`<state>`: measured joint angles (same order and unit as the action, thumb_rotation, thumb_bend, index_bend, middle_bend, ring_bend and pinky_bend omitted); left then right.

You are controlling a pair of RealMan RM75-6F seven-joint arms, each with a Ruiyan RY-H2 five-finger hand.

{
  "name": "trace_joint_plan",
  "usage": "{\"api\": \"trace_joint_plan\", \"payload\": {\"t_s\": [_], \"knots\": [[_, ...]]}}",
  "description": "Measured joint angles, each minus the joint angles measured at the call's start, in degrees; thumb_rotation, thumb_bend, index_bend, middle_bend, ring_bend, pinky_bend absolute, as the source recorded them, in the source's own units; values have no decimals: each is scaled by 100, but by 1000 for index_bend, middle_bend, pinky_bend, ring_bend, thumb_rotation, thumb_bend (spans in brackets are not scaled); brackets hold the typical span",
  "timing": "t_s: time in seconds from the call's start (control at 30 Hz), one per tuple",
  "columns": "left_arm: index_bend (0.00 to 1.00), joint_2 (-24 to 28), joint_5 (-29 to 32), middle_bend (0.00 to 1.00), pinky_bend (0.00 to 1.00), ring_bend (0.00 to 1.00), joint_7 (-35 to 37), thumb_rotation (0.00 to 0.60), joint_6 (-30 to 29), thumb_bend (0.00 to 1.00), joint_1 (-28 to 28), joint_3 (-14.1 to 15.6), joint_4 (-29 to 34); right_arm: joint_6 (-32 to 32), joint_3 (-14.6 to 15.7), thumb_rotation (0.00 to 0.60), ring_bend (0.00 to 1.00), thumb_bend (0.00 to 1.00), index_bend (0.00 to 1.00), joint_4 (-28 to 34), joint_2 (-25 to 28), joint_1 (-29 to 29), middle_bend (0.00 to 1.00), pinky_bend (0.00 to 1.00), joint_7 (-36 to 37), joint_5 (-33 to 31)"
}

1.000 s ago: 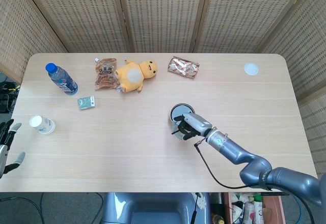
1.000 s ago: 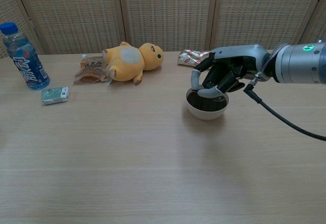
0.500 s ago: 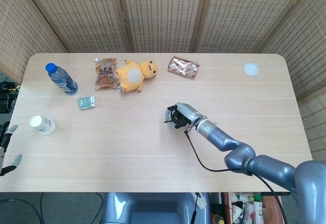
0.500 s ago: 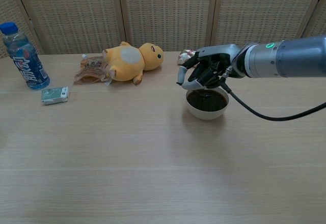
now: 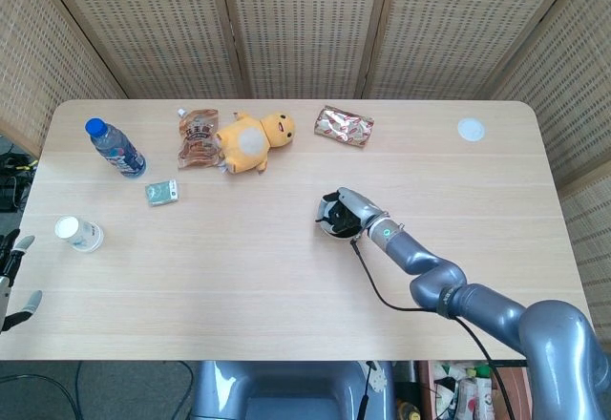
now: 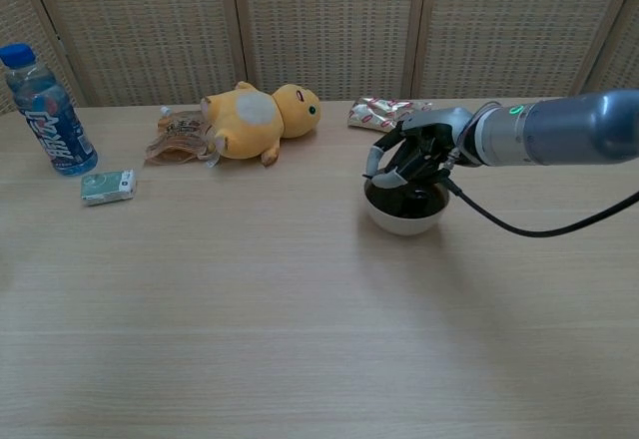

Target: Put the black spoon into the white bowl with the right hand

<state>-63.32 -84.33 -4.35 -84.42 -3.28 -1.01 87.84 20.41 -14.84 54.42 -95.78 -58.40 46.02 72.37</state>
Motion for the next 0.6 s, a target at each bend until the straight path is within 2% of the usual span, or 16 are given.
{"api": "trace_joint_plan", "payload": {"t_s": [0.37,0.6], "knots": [[80,33,84,33,0,18,-103,600,-15,342,60,8,85,-398,-156,600,987,831,709,-798,-402,-237,950,1000,131,132],[80,29,103,31,0,18,-114,600,4,342,68,12,86,-421,-201,600,987,831,709,-636,-392,-260,950,1000,208,273]]}}
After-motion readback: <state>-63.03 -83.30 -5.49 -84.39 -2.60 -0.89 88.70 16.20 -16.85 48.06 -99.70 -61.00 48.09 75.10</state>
